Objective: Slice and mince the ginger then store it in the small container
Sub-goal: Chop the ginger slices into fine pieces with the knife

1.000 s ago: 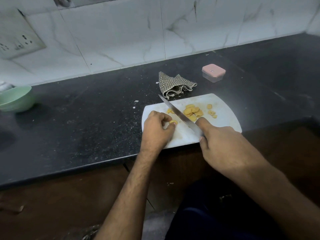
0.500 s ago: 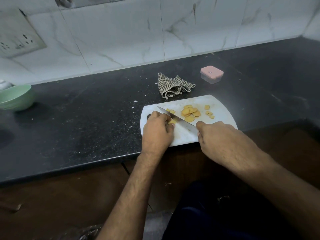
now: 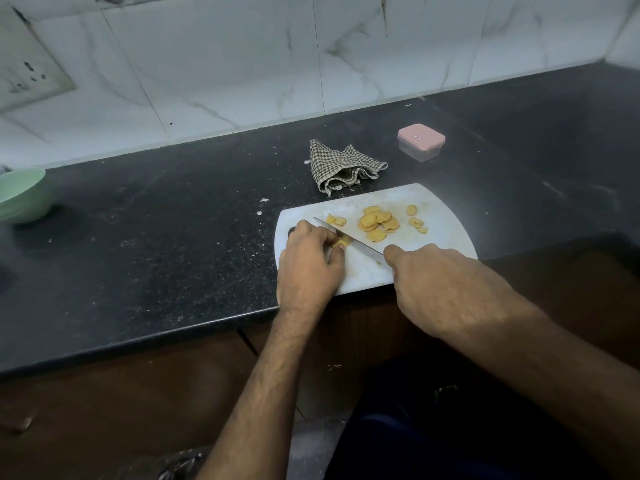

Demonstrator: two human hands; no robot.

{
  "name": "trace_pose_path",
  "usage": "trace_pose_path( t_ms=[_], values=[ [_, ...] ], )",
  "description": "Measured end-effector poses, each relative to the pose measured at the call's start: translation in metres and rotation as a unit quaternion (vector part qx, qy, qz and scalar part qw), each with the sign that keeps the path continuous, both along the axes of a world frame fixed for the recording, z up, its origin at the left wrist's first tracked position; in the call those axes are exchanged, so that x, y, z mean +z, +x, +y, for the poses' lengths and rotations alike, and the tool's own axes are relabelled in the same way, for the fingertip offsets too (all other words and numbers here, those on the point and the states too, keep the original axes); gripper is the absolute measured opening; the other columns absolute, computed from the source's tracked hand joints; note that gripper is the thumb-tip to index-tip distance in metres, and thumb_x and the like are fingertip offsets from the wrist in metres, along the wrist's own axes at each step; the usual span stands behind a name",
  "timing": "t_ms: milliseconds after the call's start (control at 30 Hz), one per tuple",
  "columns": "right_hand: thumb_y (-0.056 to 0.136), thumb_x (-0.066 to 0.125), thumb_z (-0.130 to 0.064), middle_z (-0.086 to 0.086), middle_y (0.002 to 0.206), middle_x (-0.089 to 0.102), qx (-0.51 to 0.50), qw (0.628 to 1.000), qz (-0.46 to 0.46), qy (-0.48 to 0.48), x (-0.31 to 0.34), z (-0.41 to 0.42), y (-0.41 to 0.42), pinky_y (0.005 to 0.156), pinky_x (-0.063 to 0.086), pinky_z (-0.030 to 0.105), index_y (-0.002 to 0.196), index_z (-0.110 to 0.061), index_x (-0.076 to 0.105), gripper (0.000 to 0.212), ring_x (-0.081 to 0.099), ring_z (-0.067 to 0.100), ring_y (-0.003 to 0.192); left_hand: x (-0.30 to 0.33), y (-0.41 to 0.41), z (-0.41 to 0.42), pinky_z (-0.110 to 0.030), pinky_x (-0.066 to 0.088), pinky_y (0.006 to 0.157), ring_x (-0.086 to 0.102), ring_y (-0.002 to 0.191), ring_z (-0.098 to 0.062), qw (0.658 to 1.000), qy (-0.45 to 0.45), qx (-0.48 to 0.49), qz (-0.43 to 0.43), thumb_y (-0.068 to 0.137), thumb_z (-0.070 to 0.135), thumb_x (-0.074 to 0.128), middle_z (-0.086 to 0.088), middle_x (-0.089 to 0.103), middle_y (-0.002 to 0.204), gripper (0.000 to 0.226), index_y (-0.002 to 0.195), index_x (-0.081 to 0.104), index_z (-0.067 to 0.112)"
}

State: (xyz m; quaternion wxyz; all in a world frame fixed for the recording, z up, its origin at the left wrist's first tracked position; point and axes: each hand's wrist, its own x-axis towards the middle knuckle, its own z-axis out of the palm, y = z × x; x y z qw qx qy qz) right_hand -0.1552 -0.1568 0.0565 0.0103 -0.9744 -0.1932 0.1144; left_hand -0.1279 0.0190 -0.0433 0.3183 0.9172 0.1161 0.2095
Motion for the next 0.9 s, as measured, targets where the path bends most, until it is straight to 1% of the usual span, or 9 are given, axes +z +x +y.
trace_pose_path(
  t_ms=[167, 233, 333, 367, 467, 567, 667, 767, 900],
  values=[
    [0.097, 0.040, -0.010, 0.000, 0.080, 0.041, 0.009, 1.000, 0.006, 0.006, -0.004, 0.012, 0.012, 0.065, 0.037, 0.035, 0.132, -0.024, 0.042, 0.037, 0.039, 0.017, 0.067, 0.000, 0.005, 0.002, -0.043, 0.055, 0.092, 0.059, 0.101, -0.014, 1.000, -0.022, 0.002, 0.006, 0.093, 0.029, 0.069, 0.010, 0.052, 0.103, 0.013, 0.104, 0.072, 0.021],
    [0.097, 0.040, -0.012, 0.000, 0.080, 0.041, 0.004, 1.000, -0.004, 0.005, -0.003, 0.010, 0.014, 0.066, 0.039, 0.035, 0.131, -0.024, 0.043, 0.036, 0.036, 0.015, 0.064, 0.001, 0.006, -0.001, -0.041, 0.055, 0.093, 0.058, 0.100, -0.015, 0.999, -0.035, 0.002, 0.010, 0.093, 0.027, 0.070, 0.009, 0.052, 0.103, 0.012, 0.102, 0.073, 0.019],
    [0.097, 0.041, -0.012, 0.000, 0.079, 0.039, -0.004, 1.000, 0.002, -0.003, 0.000, 0.007, 0.011, 0.068, 0.040, 0.036, 0.130, -0.025, 0.044, 0.036, 0.039, 0.018, 0.069, 0.002, 0.006, -0.003, -0.040, 0.055, 0.090, 0.059, 0.097, -0.015, 0.999, -0.038, 0.008, 0.008, 0.093, 0.025, 0.071, 0.007, 0.055, 0.104, 0.008, 0.096, 0.073, 0.018],
    [0.097, 0.040, -0.012, 0.000, 0.079, 0.038, 0.001, 1.000, -0.003, -0.008, 0.000, 0.007, 0.008, 0.067, 0.039, 0.036, 0.132, -0.025, 0.043, 0.037, 0.040, 0.019, 0.071, 0.001, 0.006, -0.001, -0.040, 0.055, 0.090, 0.059, 0.097, -0.015, 0.999, -0.045, 0.011, 0.007, 0.093, 0.025, 0.071, 0.006, 0.057, 0.104, 0.005, 0.092, 0.072, 0.020],
    [0.097, 0.039, -0.010, 0.000, 0.078, 0.038, 0.018, 0.999, -0.026, -0.006, -0.005, 0.014, 0.002, 0.065, 0.038, 0.035, 0.134, -0.024, 0.041, 0.040, 0.045, 0.022, 0.075, -0.004, 0.006, 0.002, -0.040, 0.056, 0.089, 0.061, 0.095, -0.013, 0.998, -0.065, 0.025, 0.014, 0.091, 0.026, 0.073, 0.007, 0.061, 0.102, 0.011, 0.085, 0.063, 0.025],
    [0.096, 0.039, -0.008, 0.000, 0.077, 0.038, 0.017, 0.999, -0.022, 0.017, -0.009, 0.018, 0.006, 0.066, 0.037, 0.035, 0.135, -0.022, 0.042, 0.041, 0.045, 0.022, 0.077, -0.004, 0.007, 0.001, -0.039, 0.056, 0.089, 0.061, 0.094, -0.010, 0.997, -0.074, 0.026, 0.016, 0.090, 0.025, 0.072, 0.010, 0.059, 0.099, 0.009, 0.093, 0.069, 0.018],
    [0.095, 0.040, -0.007, 0.000, 0.078, 0.039, -0.001, 1.000, -0.014, 0.024, -0.004, 0.012, 0.007, 0.066, 0.037, 0.036, 0.132, -0.022, 0.043, 0.040, 0.040, 0.019, 0.070, 0.001, 0.006, -0.001, -0.035, 0.055, 0.091, 0.060, 0.099, -0.011, 0.996, -0.085, 0.012, 0.017, 0.093, 0.018, 0.070, 0.008, 0.060, 0.102, 0.004, 0.094, 0.072, 0.015],
    [0.096, 0.042, -0.010, -0.001, 0.078, 0.035, -0.007, 1.000, -0.015, 0.014, 0.002, 0.008, 0.002, 0.068, 0.036, 0.036, 0.132, -0.024, 0.043, 0.039, 0.040, 0.021, 0.076, 0.007, 0.004, 0.000, -0.028, 0.052, 0.089, 0.060, 0.099, -0.011, 0.996, -0.086, 0.020, 0.012, 0.093, 0.015, 0.070, 0.004, 0.062, 0.103, 0.004, 0.089, 0.071, 0.016],
    [0.097, 0.037, -0.009, -0.001, 0.078, 0.039, 0.014, 0.999, -0.041, 0.020, -0.008, 0.013, -0.004, 0.059, 0.034, 0.032, 0.133, -0.024, 0.043, 0.040, 0.040, 0.017, 0.067, 0.006, 0.002, 0.002, -0.021, 0.047, 0.086, 0.060, 0.097, -0.008, 0.995, -0.095, 0.031, 0.012, 0.092, 0.016, 0.073, 0.005, 0.064, 0.104, 0.002, 0.091, 0.074, 0.014]
  ],
)
